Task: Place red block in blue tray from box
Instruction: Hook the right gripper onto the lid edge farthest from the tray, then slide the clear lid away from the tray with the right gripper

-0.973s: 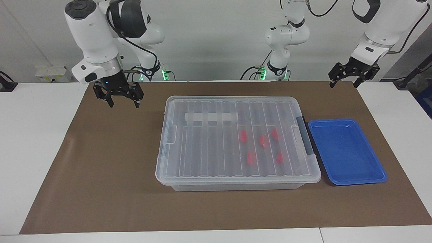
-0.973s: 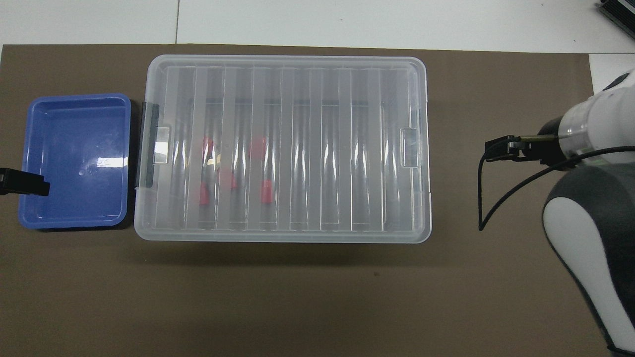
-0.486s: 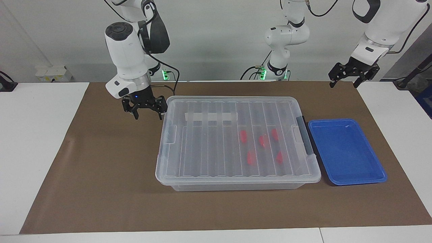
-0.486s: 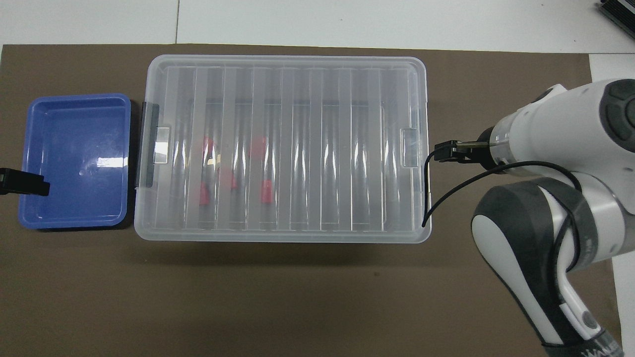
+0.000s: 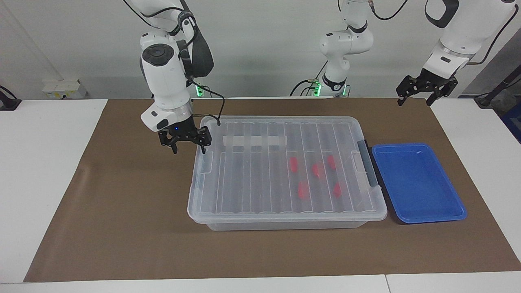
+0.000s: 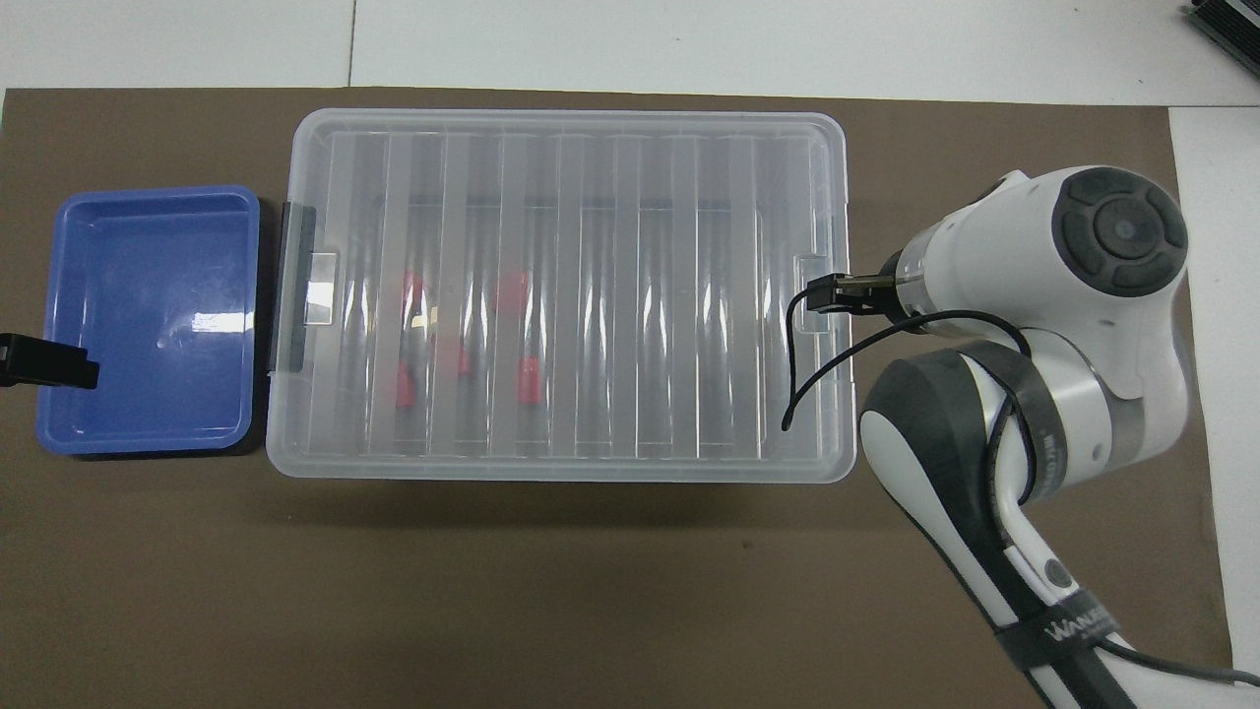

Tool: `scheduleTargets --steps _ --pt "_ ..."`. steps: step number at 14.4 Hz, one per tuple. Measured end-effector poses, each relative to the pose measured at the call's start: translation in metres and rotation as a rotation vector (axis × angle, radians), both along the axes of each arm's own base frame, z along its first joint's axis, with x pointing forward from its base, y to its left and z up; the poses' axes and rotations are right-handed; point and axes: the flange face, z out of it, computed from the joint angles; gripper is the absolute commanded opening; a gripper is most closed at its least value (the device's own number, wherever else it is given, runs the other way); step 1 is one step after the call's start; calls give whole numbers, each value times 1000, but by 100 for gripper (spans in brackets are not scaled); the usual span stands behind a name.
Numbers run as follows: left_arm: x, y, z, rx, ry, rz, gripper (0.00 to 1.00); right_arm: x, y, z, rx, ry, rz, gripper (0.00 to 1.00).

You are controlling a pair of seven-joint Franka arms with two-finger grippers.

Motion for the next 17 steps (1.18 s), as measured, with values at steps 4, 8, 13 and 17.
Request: scheduleTargets --steps 4,8,13,17 --pt "0 0 0 0 0 0 100 2 -1 -7 -3 11 -2 99" --pt "0 0 0 0 1 0 100 3 -11 -10 -10 20 10 99" --pt "0 1 -1 0 2 2 100 11 -55 -11 -24 21 76 99" --pt "0 1 0 0 2 2 100 16 -91 -11 -36 22 139 99"
